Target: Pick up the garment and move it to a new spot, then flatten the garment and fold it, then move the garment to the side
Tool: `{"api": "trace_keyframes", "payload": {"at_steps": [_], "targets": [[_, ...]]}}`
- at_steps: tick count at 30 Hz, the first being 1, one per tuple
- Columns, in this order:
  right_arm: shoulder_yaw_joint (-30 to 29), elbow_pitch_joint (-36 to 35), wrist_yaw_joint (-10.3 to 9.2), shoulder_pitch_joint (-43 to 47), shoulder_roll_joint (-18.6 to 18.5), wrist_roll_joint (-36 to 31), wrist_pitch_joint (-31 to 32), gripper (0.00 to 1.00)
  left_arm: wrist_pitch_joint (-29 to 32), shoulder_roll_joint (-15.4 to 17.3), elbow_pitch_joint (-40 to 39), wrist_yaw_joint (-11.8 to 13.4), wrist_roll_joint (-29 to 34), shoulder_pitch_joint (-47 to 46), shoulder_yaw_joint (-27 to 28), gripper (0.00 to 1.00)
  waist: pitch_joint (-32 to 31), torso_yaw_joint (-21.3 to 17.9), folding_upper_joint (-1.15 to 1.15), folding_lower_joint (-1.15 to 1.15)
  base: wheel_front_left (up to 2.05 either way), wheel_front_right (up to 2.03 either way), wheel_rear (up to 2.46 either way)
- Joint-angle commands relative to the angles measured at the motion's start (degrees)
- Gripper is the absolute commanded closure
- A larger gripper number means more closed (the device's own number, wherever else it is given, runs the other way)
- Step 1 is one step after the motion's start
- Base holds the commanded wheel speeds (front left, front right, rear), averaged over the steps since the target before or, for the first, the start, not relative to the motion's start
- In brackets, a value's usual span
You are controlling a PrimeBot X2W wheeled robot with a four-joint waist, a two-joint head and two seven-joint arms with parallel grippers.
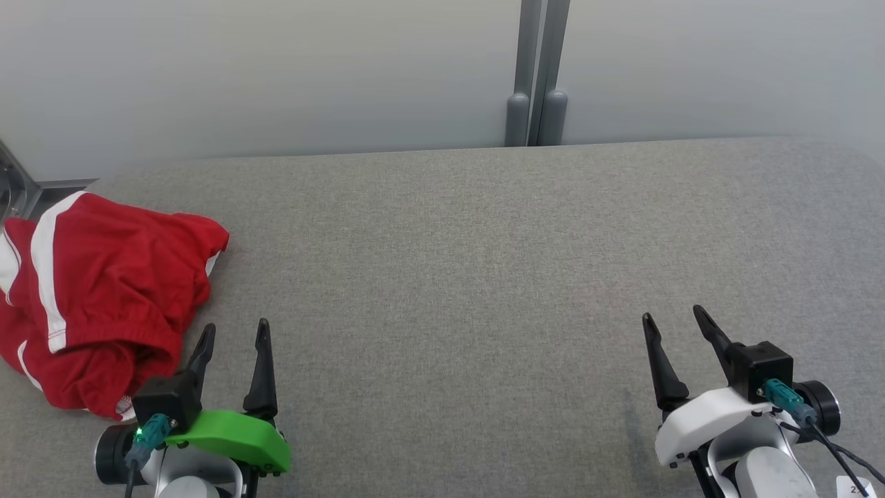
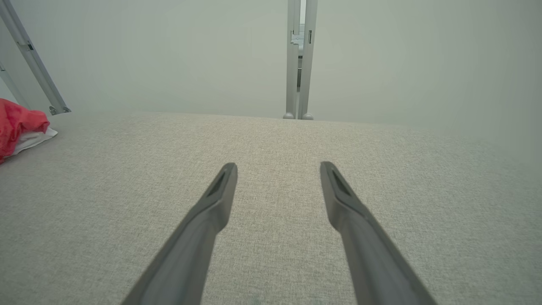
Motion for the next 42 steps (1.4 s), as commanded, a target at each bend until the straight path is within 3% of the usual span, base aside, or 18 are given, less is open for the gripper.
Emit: {"api": "trace_keyframes", "payload": {"at_steps": [1, 12, 29, 42], "targets": [[0.1, 0.1, 0.02, -0.8, -0.3, -0.6, -0.5, 0.00, -0.5, 0.2, 0.0, 0.4, 1.2, -1.0, -0.1, 0.00, 0.0, 0.0, 0.00, 0.00, 0.00, 0.00, 0.00], [0.7, 0.3, 0.02, 0.0, -0.3, -3.1, -1.9, 0.00, -1.1, -0.4, 0.0, 0.3, 2.3, -0.8, 0.2, 0.00, 0.0, 0.2, 0.00, 0.00, 0.00, 0.00, 0.00], [0.6, 0.2, 0.01, 0.6, -0.3, -1.1, -1.6, 0.00, -0.5, 0.2, 0.0, 0.8, 1.1, -0.6, -0.6, 0.00, -0.1, 0.6, 0.00, 0.00, 0.00, 0.00, 0.00], [1.2, 0.3, 0.01, 1.3, -0.3, 0.0, -1.4, 0.00, -0.3, 1.1, 0.5, 1.5, 0.7, 0.8, -0.9, 0.00, -0.5, 8.4, 0.00, 0.00, 0.00, 0.00, 0.00]]}}
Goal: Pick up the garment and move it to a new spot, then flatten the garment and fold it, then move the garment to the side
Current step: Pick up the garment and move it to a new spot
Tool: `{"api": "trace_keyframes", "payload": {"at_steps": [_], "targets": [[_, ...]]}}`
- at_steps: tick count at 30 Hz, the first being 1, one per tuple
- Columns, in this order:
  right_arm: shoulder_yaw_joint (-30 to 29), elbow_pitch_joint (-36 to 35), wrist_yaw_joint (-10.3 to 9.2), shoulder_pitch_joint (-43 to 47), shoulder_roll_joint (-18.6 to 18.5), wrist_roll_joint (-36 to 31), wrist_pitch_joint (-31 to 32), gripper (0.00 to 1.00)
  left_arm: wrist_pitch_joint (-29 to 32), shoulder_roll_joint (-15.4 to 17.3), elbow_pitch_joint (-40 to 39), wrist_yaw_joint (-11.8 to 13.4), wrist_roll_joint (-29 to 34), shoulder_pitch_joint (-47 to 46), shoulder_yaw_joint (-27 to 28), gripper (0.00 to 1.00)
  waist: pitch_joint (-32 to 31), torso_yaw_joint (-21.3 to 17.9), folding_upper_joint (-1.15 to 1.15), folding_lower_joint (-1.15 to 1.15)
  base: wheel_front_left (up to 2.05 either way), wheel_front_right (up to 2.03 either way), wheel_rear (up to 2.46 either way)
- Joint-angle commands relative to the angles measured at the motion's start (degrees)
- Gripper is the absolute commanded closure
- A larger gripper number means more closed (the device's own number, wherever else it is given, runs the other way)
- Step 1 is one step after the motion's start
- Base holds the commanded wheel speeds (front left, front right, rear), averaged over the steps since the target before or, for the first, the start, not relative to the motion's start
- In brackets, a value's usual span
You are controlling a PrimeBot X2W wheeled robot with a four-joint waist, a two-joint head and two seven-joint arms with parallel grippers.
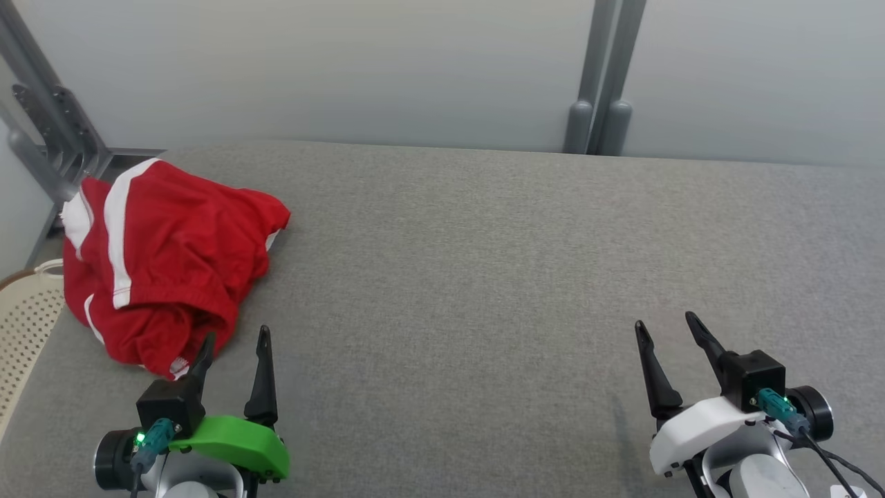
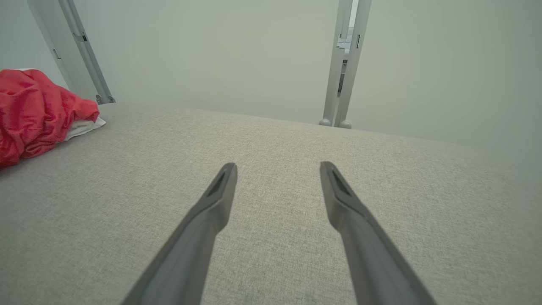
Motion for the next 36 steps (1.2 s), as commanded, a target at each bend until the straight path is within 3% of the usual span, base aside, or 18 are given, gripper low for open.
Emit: {"api": "trace_keyframes", "payload": {"at_steps": [1, 10, 20, 32, 36], "targets": [[0.2, 0.0, 0.00, 0.5, -0.2, 0.3, 0.0, 0.00, 0.0, 0.6, -0.1, 0.3, -0.5, 0.7, 0.3, 0.00, -0.3, 3.1, 0.00, 0.00, 0.00, 0.00, 0.00], [1.0, 0.2, 0.00, 1.1, -0.2, 1.1, -0.1, 0.00, 0.9, 1.4, -0.9, 0.5, -0.8, 2.0, -0.3, 0.00, -0.6, 11.1, 0.00, 0.00, 0.00, 0.00, 0.00], [1.6, 0.6, 0.00, 1.4, -0.2, 1.7, -0.6, 0.00, 1.6, 2.3, -1.9, 0.9, -0.9, 2.9, -0.8, 0.00, -0.9, 16.9, 0.00, 0.00, 0.00, 0.00, 0.00], [2.6, 1.7, 0.00, 0.5, -0.2, 2.2, -0.9, 0.00, 2.5, 2.8, -2.8, 1.2, -1.5, 3.7, -1.2, 0.00, -1.0, 18.8, 0.00, 0.00, 0.00, 0.00, 0.00], [2.7, 1.7, 0.00, 0.1, -0.2, 2.0, -0.7, 0.00, 3.6, 1.9, -2.7, -0.3, -3.1, 2.6, -1.7, 0.00, -0.3, 18.0, 0.00, 0.00, 0.00, 0.00, 0.00]]}}
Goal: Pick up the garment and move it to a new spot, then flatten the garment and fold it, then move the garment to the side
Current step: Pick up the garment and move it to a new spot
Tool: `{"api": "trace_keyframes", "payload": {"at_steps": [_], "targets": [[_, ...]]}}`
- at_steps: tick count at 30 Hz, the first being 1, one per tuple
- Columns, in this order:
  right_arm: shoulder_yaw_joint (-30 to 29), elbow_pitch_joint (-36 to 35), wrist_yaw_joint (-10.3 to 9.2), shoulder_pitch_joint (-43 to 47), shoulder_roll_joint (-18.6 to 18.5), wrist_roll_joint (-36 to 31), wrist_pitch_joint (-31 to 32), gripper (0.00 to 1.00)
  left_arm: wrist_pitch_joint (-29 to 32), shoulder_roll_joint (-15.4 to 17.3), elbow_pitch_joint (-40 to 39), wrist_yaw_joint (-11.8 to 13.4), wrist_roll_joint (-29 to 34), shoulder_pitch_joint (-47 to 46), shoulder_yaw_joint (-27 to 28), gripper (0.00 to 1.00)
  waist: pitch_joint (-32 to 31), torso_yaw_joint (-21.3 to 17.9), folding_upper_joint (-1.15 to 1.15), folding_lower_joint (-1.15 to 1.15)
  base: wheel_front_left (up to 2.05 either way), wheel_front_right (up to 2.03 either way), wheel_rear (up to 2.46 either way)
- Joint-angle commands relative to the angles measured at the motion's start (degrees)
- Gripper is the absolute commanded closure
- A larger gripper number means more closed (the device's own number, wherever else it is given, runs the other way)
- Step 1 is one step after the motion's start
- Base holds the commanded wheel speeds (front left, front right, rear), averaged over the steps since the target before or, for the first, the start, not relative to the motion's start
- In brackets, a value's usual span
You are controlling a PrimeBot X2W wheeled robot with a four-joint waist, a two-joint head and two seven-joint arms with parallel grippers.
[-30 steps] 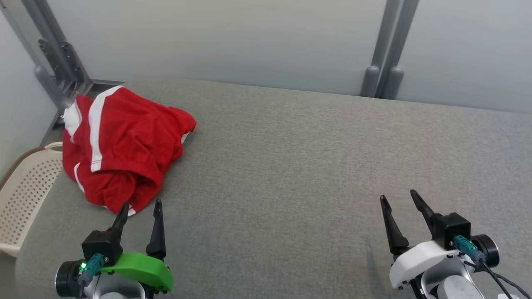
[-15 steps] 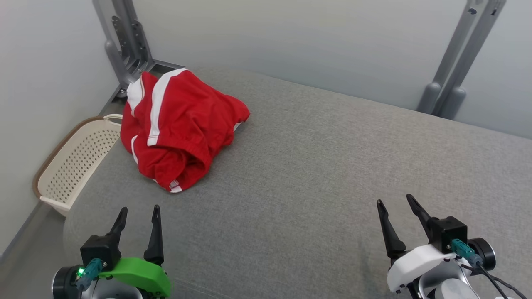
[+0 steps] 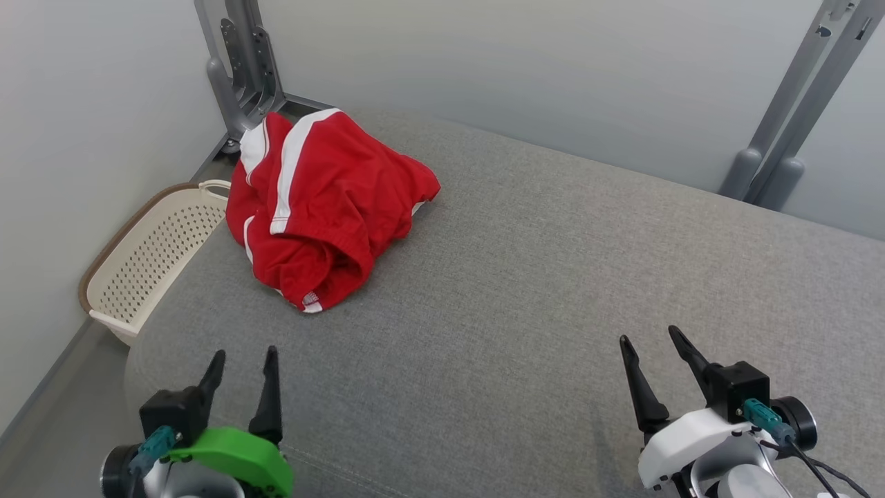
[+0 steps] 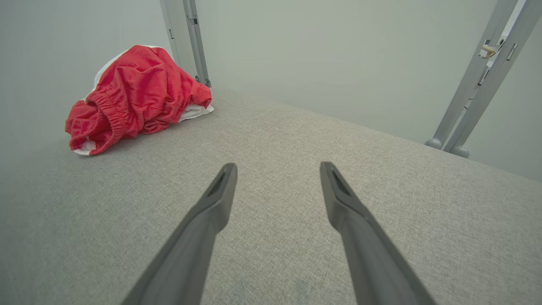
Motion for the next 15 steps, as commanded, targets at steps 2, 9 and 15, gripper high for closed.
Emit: {"api": "trace_keyframes", "payload": {"at_steps": [2, 9, 15], "targets": [[-0.4, -0.4, 0.00, -0.8, -0.2, -0.6, 0.2, 0.00, 1.5, -0.6, 0.9, -1.5, -1.1, -3.1, -0.9, 0.00, 1.2, -0.2, 0.00, 0.00, 0.00, 0.00, 0.00], [0.3, -2.9, 0.00, -2.4, -0.2, -3.1, 2.2, 0.00, 10.1, -2.9, 9.2, -4.5, -5.7, -15.9, -4.1, 0.00, 5.5, -1.8, 0.00, 0.00, 0.00, 0.00, 0.00], [1.7, -5.1, 0.00, -4.6, -0.3, -5.1, 4.0, 0.00, 14.4, -4.3, 17.6, -4.3, -9.2, -25.3, -4.4, 0.00, 10.2, -4.9, 0.00, 0.00, 0.00, 0.00, 0.00]]}}
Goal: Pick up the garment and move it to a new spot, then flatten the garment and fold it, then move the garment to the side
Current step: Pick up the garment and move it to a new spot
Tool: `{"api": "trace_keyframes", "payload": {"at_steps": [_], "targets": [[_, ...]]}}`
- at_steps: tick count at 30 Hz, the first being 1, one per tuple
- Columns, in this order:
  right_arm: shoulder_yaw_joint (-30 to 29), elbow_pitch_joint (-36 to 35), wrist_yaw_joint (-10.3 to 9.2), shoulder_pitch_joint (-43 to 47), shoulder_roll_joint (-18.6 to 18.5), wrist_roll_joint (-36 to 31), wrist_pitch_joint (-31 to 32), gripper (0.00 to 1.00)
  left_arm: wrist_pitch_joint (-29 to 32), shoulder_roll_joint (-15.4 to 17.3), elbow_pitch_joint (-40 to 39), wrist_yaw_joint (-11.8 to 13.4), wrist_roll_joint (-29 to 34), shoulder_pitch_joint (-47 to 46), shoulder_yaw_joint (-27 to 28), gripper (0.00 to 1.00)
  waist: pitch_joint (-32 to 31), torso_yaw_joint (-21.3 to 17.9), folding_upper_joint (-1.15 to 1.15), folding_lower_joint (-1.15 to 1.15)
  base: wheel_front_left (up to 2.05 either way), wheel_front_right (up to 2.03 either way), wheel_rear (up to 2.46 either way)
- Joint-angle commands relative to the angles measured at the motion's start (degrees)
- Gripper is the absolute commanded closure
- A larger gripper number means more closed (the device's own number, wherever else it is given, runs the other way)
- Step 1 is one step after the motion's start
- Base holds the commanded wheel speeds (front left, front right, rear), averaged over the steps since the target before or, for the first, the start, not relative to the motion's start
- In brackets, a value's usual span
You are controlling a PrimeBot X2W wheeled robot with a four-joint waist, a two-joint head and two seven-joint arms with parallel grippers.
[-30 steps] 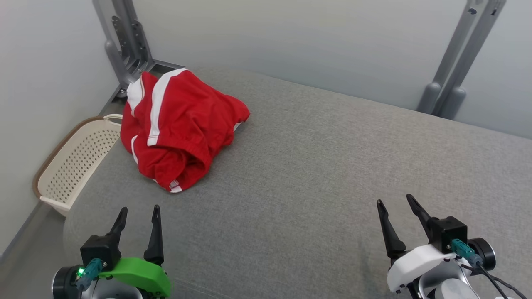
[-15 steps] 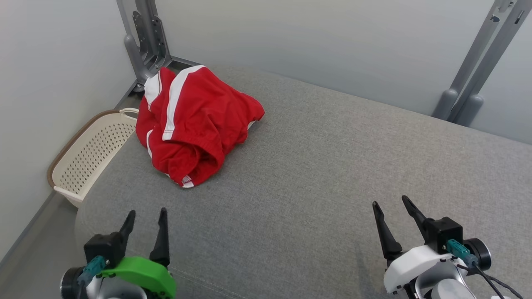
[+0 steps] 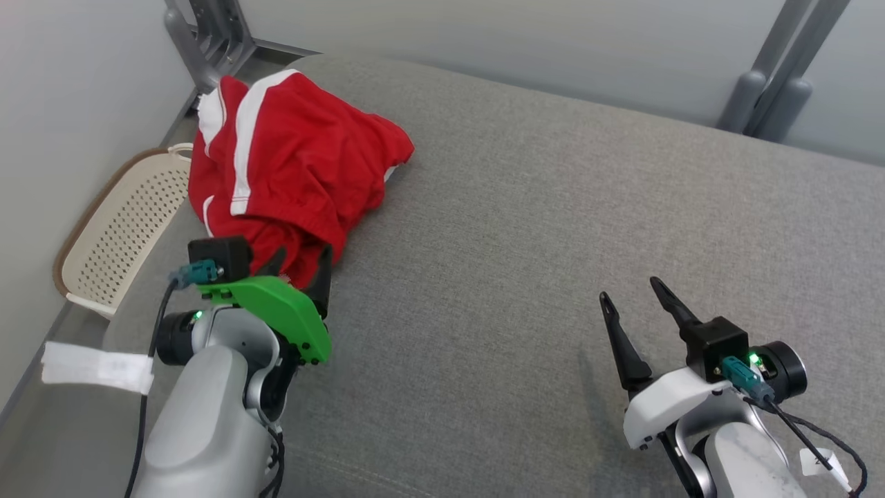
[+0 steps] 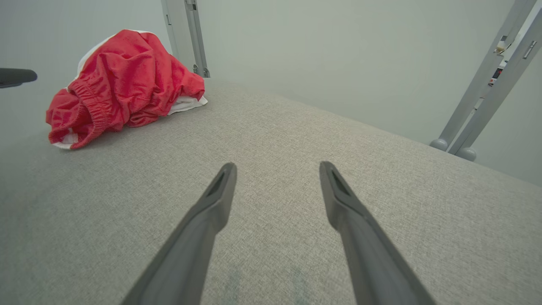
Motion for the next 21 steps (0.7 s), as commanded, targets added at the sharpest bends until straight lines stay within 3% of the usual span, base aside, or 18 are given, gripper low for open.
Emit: {"api": "trace_keyframes", "payload": {"at_steps": [1, 12, 17, 18, 20, 21], "targets": [[0.1, -0.9, 0.00, -1.2, -0.3, -0.8, 0.5, 0.00, 0.7, -0.4, 2.5, 0.8, -0.7, -3.2, 0.1, 0.00, 4.0, -3.3, 0.00, 0.00, 0.00, 0.00, 0.00], [1.2, -3.5, 0.00, -3.0, -1.3, -1.7, 2.1, 0.00, 0.1, -0.9, 14.1, 6.5, -2.4, -11.3, 1.5, 0.00, 9.2, -7.5, 0.00, 0.00, 0.00, 0.00, 0.00], [1.3, -3.9, 0.00, -3.2, -1.6, -1.4, 2.2, 0.00, -1.6, -0.9, 17.0, 7.6, -3.0, -12.8, 2.2, 0.00, 10.0, -8.4, 0.00, 0.00, 0.00, 0.00, 0.00], [1.4, -3.9, 0.00, -3.3, -1.7, -1.4, 2.2, 0.00, -1.9, -0.8, 17.6, 7.7, -3.0, -13.1, 2.2, 0.18, 10.1, -8.5, 0.00, 0.00, 0.00, 0.00, 0.00], [1.5, -3.9, 0.00, -3.4, -1.8, -1.2, 2.3, 0.00, -3.4, -0.6, 18.4, 7.6, -2.9, -13.7, 2.3, 1.00, 10.2, -8.8, 0.00, 0.00, 0.00, 0.00, 0.00], [1.6, -3.7, 0.00, -3.5, -1.8, -1.1, 2.2, 0.00, -3.9, -0.5, 19.0, 7.1, -2.7, -13.9, 2.1, 1.00, 10.2, -8.9, 0.00, 0.00, 0.00, 0.00, 0.00]]}}
